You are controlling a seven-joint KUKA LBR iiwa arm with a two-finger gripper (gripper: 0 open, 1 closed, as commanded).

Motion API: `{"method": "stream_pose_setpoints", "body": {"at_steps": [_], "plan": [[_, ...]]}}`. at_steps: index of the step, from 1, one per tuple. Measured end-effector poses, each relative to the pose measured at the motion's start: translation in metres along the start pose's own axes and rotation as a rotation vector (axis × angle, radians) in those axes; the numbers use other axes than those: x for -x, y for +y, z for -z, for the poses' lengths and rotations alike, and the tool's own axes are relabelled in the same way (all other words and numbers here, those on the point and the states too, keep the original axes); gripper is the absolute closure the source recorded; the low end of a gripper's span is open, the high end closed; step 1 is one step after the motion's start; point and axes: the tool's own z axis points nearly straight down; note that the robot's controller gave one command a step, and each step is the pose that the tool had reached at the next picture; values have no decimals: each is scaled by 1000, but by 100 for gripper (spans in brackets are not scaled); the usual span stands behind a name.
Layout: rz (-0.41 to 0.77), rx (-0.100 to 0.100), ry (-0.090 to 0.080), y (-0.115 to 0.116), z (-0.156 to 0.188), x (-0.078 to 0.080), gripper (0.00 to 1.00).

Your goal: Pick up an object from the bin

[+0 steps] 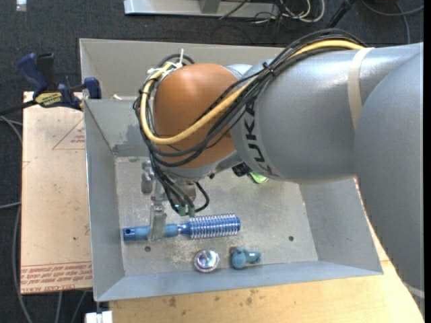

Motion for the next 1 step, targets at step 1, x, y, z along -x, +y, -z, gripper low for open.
{"method": "stream_pose_setpoints", "body": {"at_steps": [1], "plan": [[-98,-3,5,-45,-121,-19,0]]}}
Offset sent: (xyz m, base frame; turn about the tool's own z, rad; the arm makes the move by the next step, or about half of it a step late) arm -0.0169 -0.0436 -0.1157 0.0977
